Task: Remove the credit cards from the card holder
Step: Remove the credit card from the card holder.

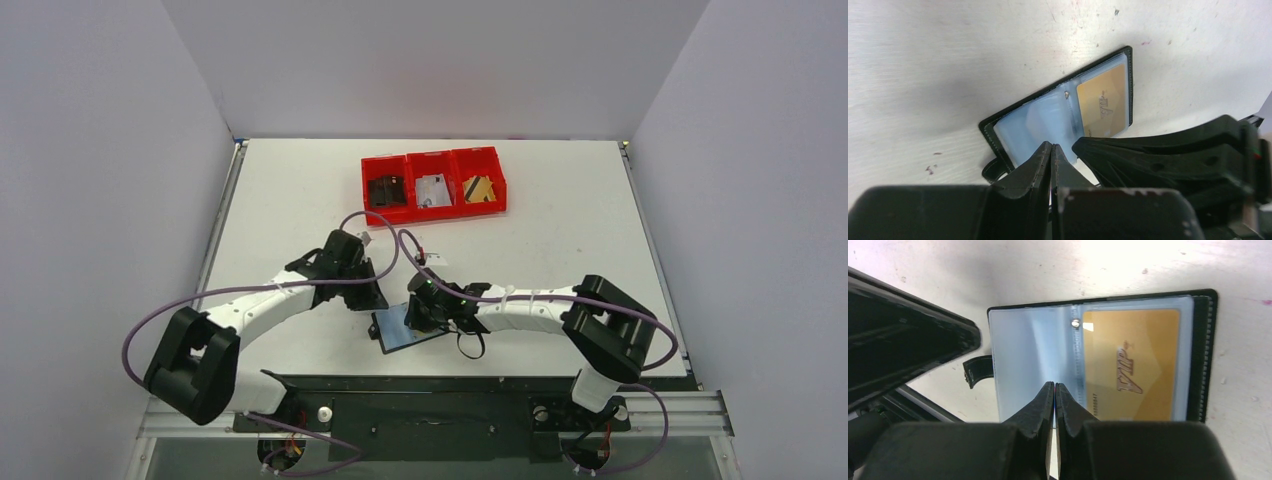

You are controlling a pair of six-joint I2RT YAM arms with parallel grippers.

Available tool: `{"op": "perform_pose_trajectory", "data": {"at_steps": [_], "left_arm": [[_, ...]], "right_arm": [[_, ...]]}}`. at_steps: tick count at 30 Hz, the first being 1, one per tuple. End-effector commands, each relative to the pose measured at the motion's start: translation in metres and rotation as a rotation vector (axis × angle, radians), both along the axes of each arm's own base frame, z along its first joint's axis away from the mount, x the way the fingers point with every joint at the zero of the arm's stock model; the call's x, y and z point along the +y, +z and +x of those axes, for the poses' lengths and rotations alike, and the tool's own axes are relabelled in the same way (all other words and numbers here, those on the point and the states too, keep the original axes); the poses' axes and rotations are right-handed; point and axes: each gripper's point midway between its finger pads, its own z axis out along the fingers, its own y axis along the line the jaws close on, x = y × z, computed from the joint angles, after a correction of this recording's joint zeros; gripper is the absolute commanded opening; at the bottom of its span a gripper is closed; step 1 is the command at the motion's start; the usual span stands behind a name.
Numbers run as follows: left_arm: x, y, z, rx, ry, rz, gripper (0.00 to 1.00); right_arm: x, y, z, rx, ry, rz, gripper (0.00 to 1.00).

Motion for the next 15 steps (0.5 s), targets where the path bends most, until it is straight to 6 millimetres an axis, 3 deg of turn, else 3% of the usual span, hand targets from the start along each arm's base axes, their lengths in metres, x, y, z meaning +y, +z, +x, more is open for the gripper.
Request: {"op": "perform_pose_trajectory", "data": {"at_steps": [1, 4, 8, 12, 15], "left_arm": [[0.024, 0.031, 0.015, -0.097, 0.083, 0.016, 0.0], [0.023, 0.044, 0.019, -0.119, 0.063, -0.004, 0.03], [0.007, 0.051, 0.016, -0.096, 0.013, -0.064, 0.08], [-0.016, 0.046, 0.012, -0.069, -0.029, -0.114, 0.12], [-0.033, 0.039, 0.01, -0.046, -0.055, -0.146, 0.14]], "right_arm": [[0.023, 0.015, 0.0, -0.017, 0.048, 0.046, 0.02], [0.024, 0.016, 0.001, -0.026, 0.051, 0.041, 0.02], [0.011, 0.021, 0.01, -0.065, 0.011, 0.009, 0.02], [-0.014, 0.027, 0.022, -0.096, -0.063, -0.011, 0.06], [-0.04, 0.025, 0.028, -0.115, -0.121, -0.057, 0.16]]}}
